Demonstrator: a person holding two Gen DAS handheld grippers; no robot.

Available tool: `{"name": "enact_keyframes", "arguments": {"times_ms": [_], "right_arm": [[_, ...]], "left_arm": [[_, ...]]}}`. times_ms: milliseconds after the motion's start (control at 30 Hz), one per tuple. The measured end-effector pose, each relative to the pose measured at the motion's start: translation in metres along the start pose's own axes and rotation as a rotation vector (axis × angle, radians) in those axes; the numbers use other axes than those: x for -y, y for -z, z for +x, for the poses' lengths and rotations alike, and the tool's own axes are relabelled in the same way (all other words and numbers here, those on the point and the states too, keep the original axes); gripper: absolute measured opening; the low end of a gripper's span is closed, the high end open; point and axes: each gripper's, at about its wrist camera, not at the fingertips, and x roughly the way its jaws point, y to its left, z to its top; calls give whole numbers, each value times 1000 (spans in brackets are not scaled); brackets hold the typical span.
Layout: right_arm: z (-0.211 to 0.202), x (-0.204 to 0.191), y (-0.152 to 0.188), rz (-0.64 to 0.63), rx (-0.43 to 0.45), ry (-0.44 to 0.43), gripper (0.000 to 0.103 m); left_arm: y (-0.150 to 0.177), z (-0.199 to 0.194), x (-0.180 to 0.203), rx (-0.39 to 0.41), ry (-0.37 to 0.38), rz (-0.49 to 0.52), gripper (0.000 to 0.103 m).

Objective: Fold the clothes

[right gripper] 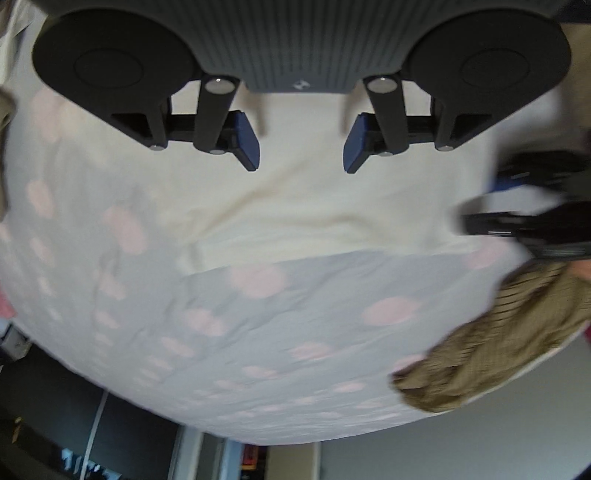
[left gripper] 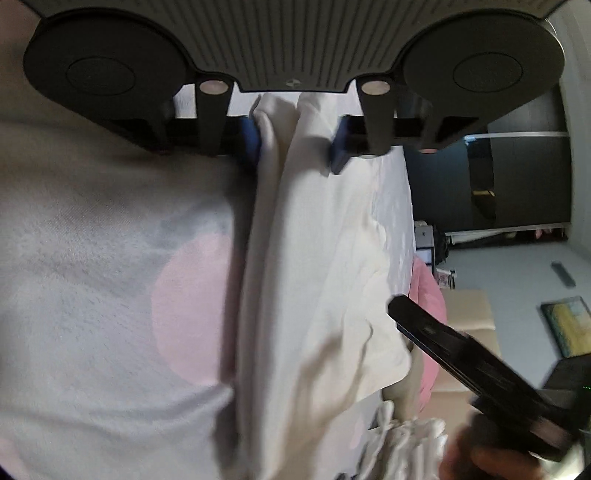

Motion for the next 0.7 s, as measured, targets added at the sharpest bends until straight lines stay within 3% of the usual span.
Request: {"name": "enact_keyframes", "arguments": {"times_ms": [100,200,300,500,700], "right_arm": [[-12,-30,19,-23,-20,-50,55],[-16,-66,41,-95,-55,-53,56],[-15,-103,62,-201,-82,-25,63],[-2,-157,101,-527,-130,188,63],[5,-173,127,-682,-140,324,62]], "left_arm": [[-4,8,7,-4,-49,31,24],[-8,16,7,-12,-92,40,24],[-13,23,7,-14,-126,55,29],[-10,25,7,20,-151,57,31],[-15,28,7,19,-150,59,31]]}}
